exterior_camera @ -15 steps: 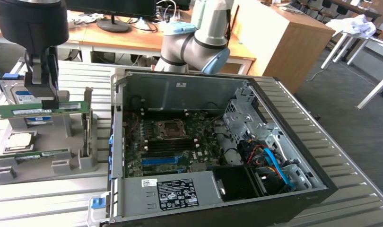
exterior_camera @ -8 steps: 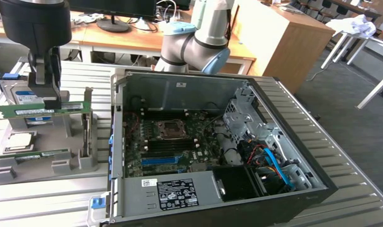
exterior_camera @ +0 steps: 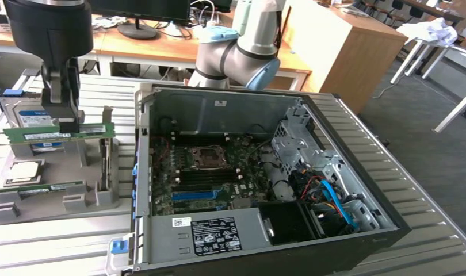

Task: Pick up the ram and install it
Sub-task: 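Pick up the ram and move it above insertion slot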

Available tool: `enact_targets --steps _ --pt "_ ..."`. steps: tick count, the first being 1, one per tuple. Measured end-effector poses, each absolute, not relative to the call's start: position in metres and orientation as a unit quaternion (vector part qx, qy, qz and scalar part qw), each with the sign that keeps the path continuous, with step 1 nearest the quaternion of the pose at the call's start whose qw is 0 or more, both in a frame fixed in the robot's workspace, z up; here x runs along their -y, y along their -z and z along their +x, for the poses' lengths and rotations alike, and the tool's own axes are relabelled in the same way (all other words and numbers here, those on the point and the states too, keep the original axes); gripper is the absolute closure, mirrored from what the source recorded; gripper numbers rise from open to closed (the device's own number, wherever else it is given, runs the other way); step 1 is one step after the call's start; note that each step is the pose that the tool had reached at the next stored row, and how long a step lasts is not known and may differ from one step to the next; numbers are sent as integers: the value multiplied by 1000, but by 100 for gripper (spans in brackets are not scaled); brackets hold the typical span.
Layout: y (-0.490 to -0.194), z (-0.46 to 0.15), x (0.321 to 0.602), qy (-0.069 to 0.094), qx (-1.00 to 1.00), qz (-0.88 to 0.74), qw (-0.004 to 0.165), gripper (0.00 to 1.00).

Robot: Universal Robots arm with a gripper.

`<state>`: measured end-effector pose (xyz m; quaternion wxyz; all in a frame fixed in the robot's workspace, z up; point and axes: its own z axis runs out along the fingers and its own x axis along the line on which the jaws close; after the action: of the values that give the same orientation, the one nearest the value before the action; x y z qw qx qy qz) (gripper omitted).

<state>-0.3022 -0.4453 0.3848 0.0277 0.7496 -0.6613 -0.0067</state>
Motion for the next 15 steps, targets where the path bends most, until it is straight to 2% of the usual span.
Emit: enact_targets --steps 15 --pt "-385 -286 445 6 661 750 28 87"
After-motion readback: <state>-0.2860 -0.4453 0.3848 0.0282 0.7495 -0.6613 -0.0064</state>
